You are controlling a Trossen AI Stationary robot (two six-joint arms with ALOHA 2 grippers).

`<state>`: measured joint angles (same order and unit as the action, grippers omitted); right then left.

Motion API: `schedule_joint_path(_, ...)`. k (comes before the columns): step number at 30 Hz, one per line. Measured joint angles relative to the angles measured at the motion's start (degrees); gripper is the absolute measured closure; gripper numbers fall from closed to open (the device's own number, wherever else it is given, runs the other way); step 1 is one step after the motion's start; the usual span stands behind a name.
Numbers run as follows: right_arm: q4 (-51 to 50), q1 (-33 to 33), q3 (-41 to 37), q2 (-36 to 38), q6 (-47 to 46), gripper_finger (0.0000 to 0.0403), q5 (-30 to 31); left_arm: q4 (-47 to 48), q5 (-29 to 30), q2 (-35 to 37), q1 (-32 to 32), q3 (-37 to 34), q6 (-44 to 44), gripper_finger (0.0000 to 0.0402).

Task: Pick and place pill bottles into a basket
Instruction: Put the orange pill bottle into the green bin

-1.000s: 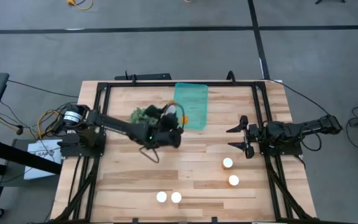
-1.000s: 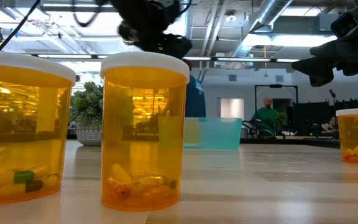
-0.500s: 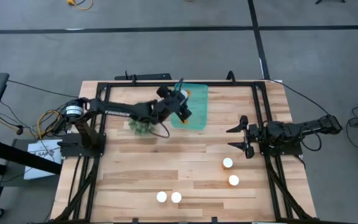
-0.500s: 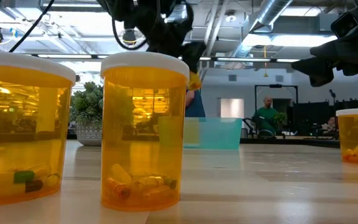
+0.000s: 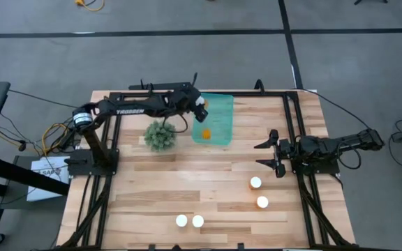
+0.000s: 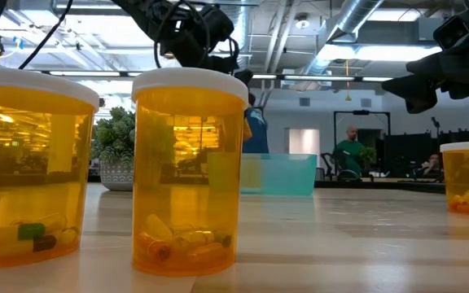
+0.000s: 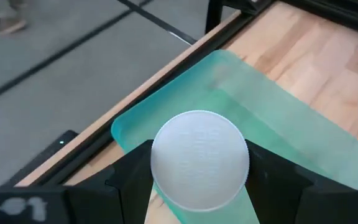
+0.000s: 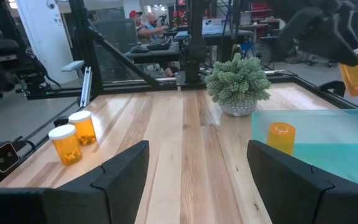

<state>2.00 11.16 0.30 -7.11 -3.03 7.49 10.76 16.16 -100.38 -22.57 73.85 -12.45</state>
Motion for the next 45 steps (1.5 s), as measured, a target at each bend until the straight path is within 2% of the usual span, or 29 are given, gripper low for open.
schedule_joint_path(8, 0.0, 0.0, 0.0, 0.0, 0.0, 0.0137, 0.0, 8.9, -2.0, 0.0, -2.3, 6.5, 3.3, 0.0194)
schedule_joint_path(18, 0.0, 0.0, 0.0, 0.0, 0.0, 0.0137, 0.0, 10.4, -7.2, -1.4, -6.0, 8.0, 3.4, 0.0194)
schedule_joint_path(20, 0.0, 0.0, 0.0, 0.0, 0.0, 0.0137, 0.0, 9.0, -7.8, -2.8, -6.4, 9.0, 3.2, 0.0194)
schedule_joint_path(25, 0.1, 0.0, 0.0, 0.1, 0.0, 0.0137, -0.2, 13.9, -9.4, -7.6, -7.3, 13.4, 2.9, 0.0194)
schedule_joint_path(32, 0.0, 0.0, 0.0, -0.1, 0.0, 0.0137, -0.1, 25.0, -7.9, -18.0, -7.3, 26.7, 2.2, 0.0194)
schedule_joint_path(37, 0.1, 0.0, 0.0, 0.0, 0.0, 0.0137, -0.1, 31.0, -6.4, -22.8, -7.3, 34.6, 1.8, 0.0194)
schedule_joint_path(45, 0.1, 0.0, 0.0, 0.0, 0.0, 0.0137, -0.1, 33.5, -8.4, -23.7, -8.6, 36.1, -1.2, 0.0194)
